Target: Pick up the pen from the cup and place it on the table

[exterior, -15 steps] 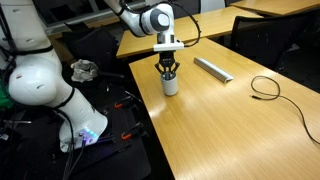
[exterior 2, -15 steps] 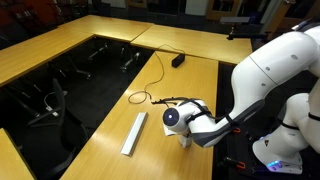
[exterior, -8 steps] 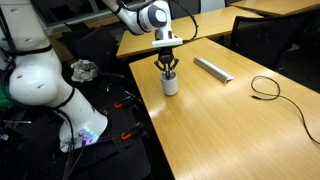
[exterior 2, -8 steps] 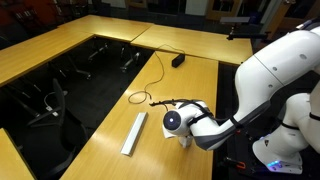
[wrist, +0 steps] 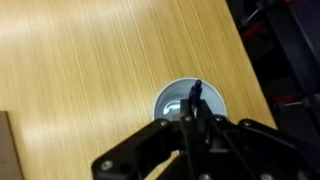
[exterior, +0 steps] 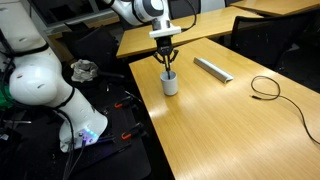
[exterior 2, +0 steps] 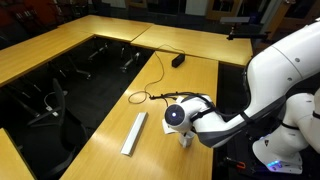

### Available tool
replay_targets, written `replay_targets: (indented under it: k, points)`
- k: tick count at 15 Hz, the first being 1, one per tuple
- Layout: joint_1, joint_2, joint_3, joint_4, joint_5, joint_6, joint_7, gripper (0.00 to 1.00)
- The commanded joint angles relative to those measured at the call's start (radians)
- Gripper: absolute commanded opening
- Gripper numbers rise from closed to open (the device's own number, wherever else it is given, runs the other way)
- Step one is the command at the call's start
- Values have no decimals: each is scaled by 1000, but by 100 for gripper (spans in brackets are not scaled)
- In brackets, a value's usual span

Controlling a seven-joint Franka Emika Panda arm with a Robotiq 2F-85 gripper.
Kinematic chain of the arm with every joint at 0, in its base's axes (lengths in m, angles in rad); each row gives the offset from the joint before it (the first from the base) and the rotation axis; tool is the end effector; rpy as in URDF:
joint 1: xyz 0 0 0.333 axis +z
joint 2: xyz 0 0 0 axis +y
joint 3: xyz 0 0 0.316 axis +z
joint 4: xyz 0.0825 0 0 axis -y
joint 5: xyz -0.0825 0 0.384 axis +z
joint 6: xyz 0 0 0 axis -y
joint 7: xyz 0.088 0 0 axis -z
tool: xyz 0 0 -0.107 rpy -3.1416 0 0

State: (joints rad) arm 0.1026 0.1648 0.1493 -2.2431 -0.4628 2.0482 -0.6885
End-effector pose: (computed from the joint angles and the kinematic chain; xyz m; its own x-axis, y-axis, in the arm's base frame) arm 0.4908 0.1016 0.2743 0.2875 0.8357 -0.4680 0.9408 -0.3380 -0.0255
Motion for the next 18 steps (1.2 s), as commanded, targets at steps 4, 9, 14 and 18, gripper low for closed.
replay_targets:
  k: [4,9,14,18]
  points:
    - [-40,-132,-28,-26,106,-41,-184,3]
    - [-80,-199,-100,-46,244,-9,-429,3]
    - [-62,-222,-109,-125,405,63,-463,3]
    - [-16,-233,-69,-197,492,154,-424,3]
